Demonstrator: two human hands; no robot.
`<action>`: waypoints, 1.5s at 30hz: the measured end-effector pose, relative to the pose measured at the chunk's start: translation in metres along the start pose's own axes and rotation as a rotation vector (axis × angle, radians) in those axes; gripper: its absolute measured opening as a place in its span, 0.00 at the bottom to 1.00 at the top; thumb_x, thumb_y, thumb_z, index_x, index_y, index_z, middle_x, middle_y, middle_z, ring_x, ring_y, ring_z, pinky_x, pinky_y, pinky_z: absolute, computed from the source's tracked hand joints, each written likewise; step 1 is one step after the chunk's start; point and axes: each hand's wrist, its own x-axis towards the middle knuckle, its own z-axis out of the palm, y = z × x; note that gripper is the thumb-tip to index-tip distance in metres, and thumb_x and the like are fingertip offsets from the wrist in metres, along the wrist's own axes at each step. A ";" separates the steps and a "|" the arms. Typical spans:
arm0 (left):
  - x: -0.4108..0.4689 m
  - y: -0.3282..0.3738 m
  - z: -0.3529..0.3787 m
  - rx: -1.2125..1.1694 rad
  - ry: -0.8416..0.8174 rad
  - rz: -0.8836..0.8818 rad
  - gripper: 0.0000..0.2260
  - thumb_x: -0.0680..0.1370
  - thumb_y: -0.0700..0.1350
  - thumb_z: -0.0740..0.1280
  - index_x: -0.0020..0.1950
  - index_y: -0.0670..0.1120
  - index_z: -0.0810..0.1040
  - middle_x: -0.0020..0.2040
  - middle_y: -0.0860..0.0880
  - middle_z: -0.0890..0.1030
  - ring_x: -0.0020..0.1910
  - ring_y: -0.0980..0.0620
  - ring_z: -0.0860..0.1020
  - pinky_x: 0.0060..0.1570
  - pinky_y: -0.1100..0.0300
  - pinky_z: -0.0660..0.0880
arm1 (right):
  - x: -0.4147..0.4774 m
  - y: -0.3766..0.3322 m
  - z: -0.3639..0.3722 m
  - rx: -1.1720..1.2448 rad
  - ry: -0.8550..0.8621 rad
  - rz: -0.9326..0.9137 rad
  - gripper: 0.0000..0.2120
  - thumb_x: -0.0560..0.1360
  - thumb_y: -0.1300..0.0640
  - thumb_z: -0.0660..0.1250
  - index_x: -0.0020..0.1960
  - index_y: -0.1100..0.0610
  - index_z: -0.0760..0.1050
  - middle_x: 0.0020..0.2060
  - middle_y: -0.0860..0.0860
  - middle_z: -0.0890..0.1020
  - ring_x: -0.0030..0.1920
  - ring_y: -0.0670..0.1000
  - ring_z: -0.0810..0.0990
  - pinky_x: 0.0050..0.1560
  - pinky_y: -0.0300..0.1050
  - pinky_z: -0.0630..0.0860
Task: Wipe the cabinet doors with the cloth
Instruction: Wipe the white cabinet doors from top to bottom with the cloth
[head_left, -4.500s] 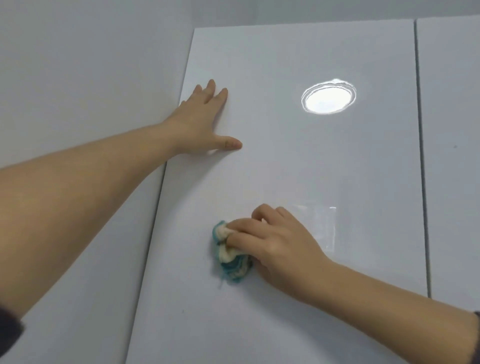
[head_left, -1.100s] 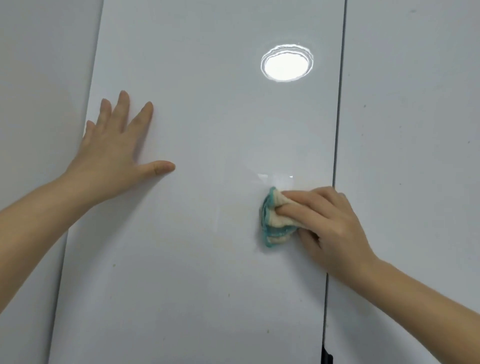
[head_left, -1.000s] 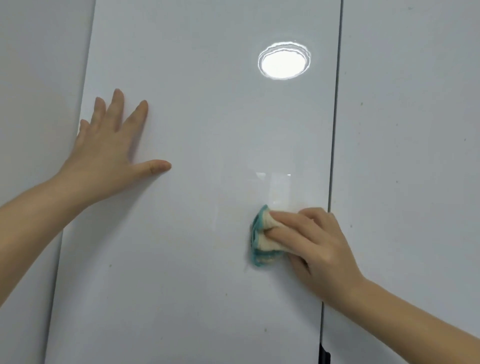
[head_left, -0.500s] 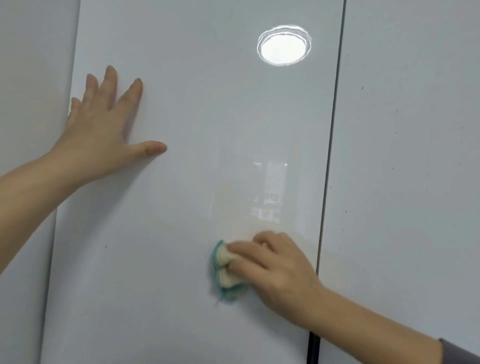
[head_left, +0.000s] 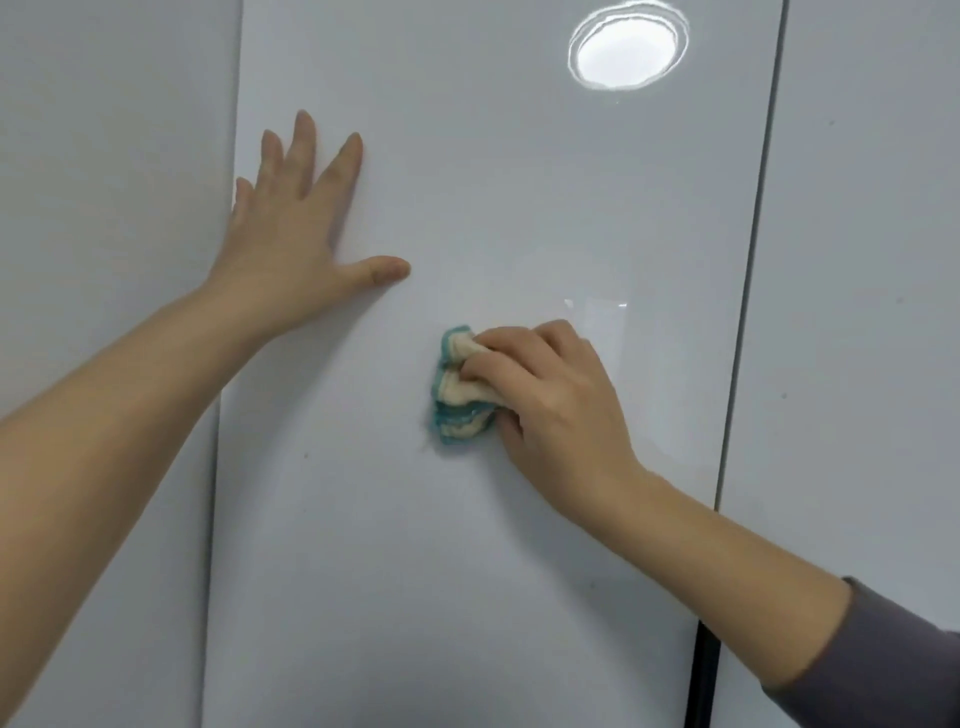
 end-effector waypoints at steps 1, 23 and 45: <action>0.000 0.001 0.000 0.002 0.000 0.001 0.45 0.72 0.68 0.64 0.80 0.55 0.43 0.80 0.48 0.37 0.78 0.43 0.38 0.75 0.41 0.42 | -0.006 -0.009 0.005 0.010 -0.006 -0.010 0.14 0.79 0.64 0.57 0.49 0.58 0.82 0.53 0.50 0.83 0.40 0.58 0.74 0.37 0.53 0.72; -0.003 -0.027 -0.029 0.097 -0.100 0.128 0.40 0.75 0.58 0.70 0.78 0.63 0.47 0.80 0.57 0.41 0.79 0.52 0.43 0.73 0.44 0.51 | -0.017 -0.093 0.076 0.111 -0.083 -0.148 0.08 0.78 0.61 0.63 0.49 0.54 0.81 0.53 0.48 0.82 0.40 0.54 0.70 0.38 0.47 0.66; -0.003 -0.030 -0.032 0.064 -0.135 0.149 0.43 0.73 0.56 0.73 0.79 0.62 0.47 0.80 0.56 0.41 0.79 0.52 0.43 0.75 0.45 0.53 | -0.021 -0.136 0.110 0.157 -0.236 -0.312 0.11 0.75 0.57 0.59 0.44 0.52 0.81 0.48 0.47 0.82 0.41 0.52 0.68 0.38 0.46 0.61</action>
